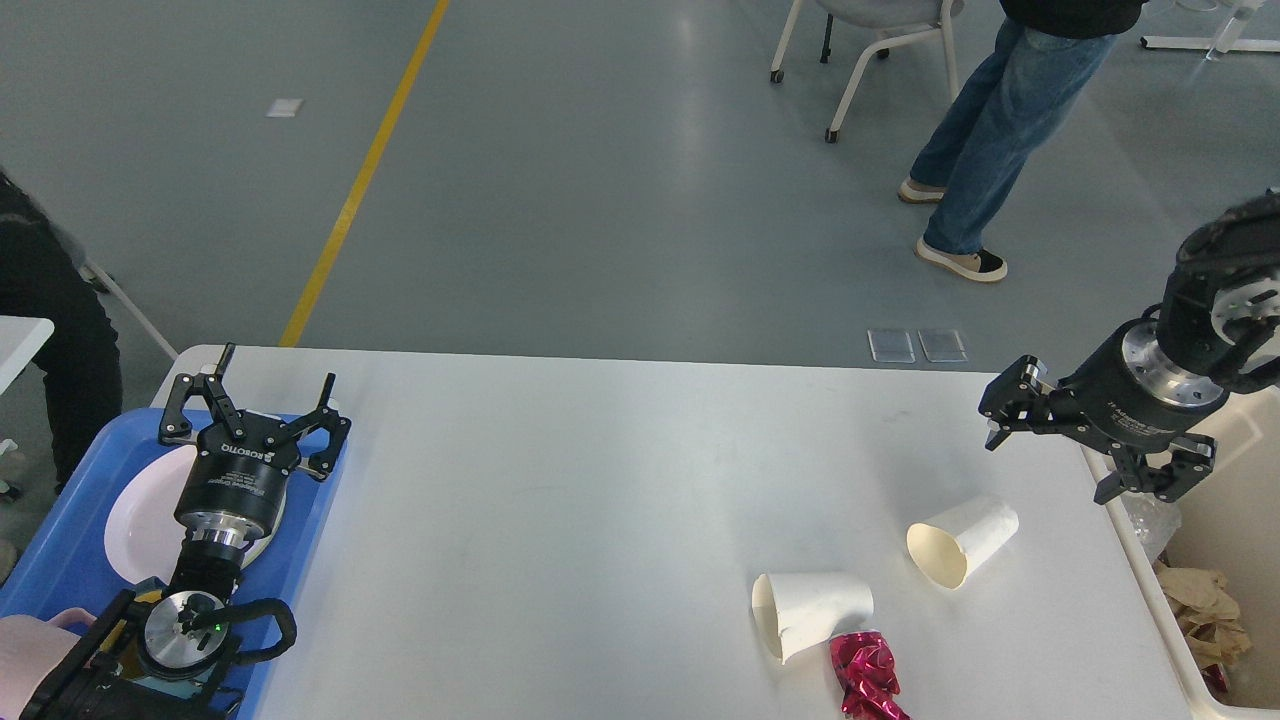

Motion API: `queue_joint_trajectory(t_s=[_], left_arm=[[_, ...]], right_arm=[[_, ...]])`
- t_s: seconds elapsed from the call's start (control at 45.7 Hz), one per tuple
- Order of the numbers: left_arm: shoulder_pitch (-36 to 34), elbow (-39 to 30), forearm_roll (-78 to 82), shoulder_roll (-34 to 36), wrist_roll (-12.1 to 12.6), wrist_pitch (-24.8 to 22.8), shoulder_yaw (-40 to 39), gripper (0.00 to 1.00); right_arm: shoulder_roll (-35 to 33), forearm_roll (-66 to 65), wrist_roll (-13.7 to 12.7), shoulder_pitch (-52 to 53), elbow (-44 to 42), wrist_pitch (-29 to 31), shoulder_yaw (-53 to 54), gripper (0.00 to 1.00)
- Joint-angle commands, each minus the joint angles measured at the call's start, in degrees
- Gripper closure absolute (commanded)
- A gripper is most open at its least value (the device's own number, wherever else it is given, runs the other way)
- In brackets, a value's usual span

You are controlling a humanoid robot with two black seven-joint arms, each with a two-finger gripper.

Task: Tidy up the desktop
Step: 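Move the right gripper down to the white cup nearer the bin, then grasp the white cup and lift it toward the bin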

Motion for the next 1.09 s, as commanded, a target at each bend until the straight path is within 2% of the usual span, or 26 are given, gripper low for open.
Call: queue_joint_trajectory(t_s=[0.0,0.153,0.219,0.416,0.81,0.854,0.898,1.007,1.073], left_arm=[[0.00,0.00,0.01,0.00,0.00,0.04,0.00,0.03],[0.00,0.00,0.01,0.00,0.00,-0.05,0.00,0.04],[0.00,0.00,0.01,0.00,0.00,0.04,0.00,0.04],[0.00,0.00,0.01,0.00,0.00,-0.05,0.00,0.04],[0.00,0.00,0.01,0.00,0.00,0.04,0.00,0.04],[0.00,0.00,0.01,0.00,0.00,-0.05,0.00,0.04],[0.00,0.00,0.01,0.00,0.00,-0.05,0.00,0.04],[0.00,0.00,0.01,0.00,0.00,0.04,0.00,0.04],[0.00,0.00,0.01,0.00,0.00,-0.05,0.00,0.04]], right_arm=[[0.05,4.49,0.04,-12.34,-8.45,-2.89,5.41,0.00],[0.75,4.84,-0.05,-26.32,-19.61,-4.39,14.38,0.00],[3.29,4.84,-0.05,-31.94,-25.75,-4.74,16.93,0.00],[9.63,4.84,-0.05,-41.36,-39.04,-5.79,18.17,0.00],[11.30,4.76,0.04,-44.79,-40.10,-10.90,20.98,0.00],[11.30,4.76,0.04,-44.71,-40.10,-11.25,21.24,0.07],[11.30,4.84,0.04,-44.62,-39.75,-11.25,21.33,0.21],[11.30,4.93,0.04,-44.71,-39.49,-11.25,21.42,0.69],[11.30,4.93,0.04,-44.79,-39.49,-11.34,21.68,0.93]])
